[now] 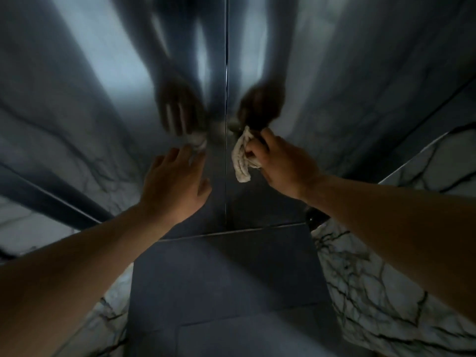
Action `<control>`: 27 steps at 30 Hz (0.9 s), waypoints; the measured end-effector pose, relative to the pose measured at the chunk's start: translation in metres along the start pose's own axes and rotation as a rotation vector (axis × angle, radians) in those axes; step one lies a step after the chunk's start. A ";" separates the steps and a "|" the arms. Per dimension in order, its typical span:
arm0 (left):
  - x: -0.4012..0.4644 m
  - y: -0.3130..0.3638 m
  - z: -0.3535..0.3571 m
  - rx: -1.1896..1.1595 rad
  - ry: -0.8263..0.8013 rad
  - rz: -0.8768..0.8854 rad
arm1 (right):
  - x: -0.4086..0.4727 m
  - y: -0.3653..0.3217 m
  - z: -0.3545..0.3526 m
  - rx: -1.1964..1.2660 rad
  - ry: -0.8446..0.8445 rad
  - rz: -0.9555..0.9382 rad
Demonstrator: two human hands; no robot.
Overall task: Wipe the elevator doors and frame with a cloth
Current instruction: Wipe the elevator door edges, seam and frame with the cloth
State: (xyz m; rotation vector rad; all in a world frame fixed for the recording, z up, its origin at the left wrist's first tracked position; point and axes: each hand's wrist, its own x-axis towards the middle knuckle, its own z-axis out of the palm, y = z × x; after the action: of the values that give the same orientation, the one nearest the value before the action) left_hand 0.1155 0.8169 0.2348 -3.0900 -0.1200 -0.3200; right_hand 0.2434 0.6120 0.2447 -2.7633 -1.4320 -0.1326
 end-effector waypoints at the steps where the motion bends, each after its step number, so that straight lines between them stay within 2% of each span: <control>1: 0.010 -0.006 -0.020 -0.003 0.028 0.001 | 0.005 0.001 -0.022 -0.029 0.009 0.009; 5: 0.037 -0.023 -0.117 0.034 0.099 -0.020 | 0.017 0.002 -0.122 -0.138 -0.001 -0.034; 6: 0.047 -0.026 -0.159 0.055 0.093 -0.037 | 0.021 0.001 -0.165 -0.159 0.001 -0.027; 10: 0.065 -0.032 -0.229 0.067 0.130 -0.052 | 0.025 -0.001 -0.249 -0.243 0.025 -0.052; 14: 0.082 -0.033 -0.322 0.098 0.224 -0.022 | 0.030 0.002 -0.356 -0.289 0.146 -0.049; 19: 0.105 -0.028 -0.459 0.111 0.434 0.004 | 0.030 -0.002 -0.495 -0.334 0.300 -0.082; 22: 0.112 -0.023 -0.533 0.117 0.473 -0.013 | 0.028 -0.008 -0.569 -0.388 0.411 -0.068; 27: 0.100 0.004 -0.645 0.166 0.525 -0.075 | -0.006 -0.024 -0.677 -0.471 0.500 -0.075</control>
State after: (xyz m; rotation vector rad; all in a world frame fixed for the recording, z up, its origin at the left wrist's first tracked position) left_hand 0.0827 0.7940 0.8860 -2.7330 -0.2308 -1.0438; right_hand 0.1776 0.5783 0.9185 -2.6867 -1.4980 -1.2060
